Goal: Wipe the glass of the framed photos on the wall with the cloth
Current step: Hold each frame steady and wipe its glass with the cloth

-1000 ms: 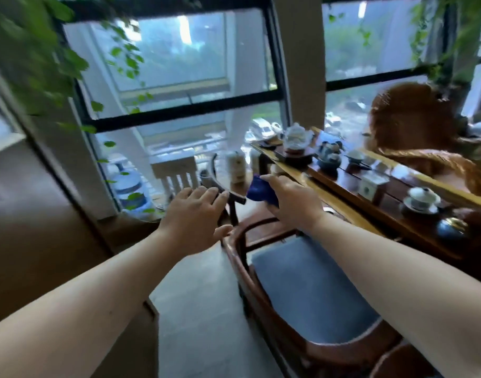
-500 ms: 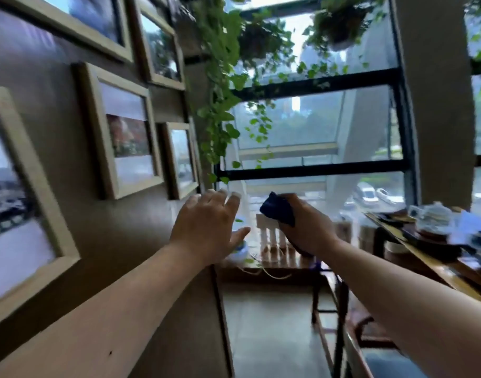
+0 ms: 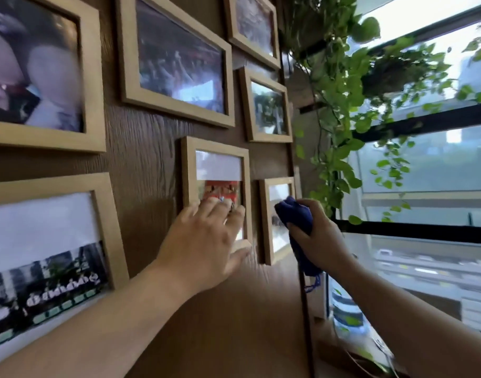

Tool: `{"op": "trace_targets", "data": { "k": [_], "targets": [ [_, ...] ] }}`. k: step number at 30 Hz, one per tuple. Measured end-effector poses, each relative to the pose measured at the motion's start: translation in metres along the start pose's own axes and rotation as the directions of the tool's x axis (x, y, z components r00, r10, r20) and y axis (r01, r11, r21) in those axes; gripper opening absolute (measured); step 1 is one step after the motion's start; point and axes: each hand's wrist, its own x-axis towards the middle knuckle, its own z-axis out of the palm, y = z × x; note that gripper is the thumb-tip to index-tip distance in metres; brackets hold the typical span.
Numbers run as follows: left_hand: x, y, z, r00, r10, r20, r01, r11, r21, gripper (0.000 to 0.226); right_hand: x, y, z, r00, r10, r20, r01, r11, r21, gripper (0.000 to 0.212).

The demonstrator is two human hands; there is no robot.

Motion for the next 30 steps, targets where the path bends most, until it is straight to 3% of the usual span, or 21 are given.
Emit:
{"op": "trace_targets", "data": {
  "k": [7,15,22,30],
  "targets": [
    [0.033,-0.044,-0.038,0.998,-0.068,0.006,0.063,0.956,0.288,0.075,0.067,-0.056,0.048,0.968,-0.245,-0.059,0.252,0.953,0.169,0.047],
    [0.054,-0.075,-0.028,0.969,-0.226,0.097,0.161,0.882,0.442,0.099,0.082,-0.110,0.081,0.942,-0.322,-0.092,0.333,0.873,0.356,0.047],
    [0.054,-0.082,-0.019,0.972,-0.219,0.087,0.152,0.865,0.478,0.107,0.083,-0.113,0.093,0.914,-0.398,-0.081,0.406,0.907,0.114,0.048],
    [0.053,-0.085,-0.018,0.979,-0.184,0.084,0.118,0.855,0.504,0.110,0.094,-0.065,0.080,0.986,-0.149,-0.069,0.151,0.988,0.028,0.042]
  ]
}}
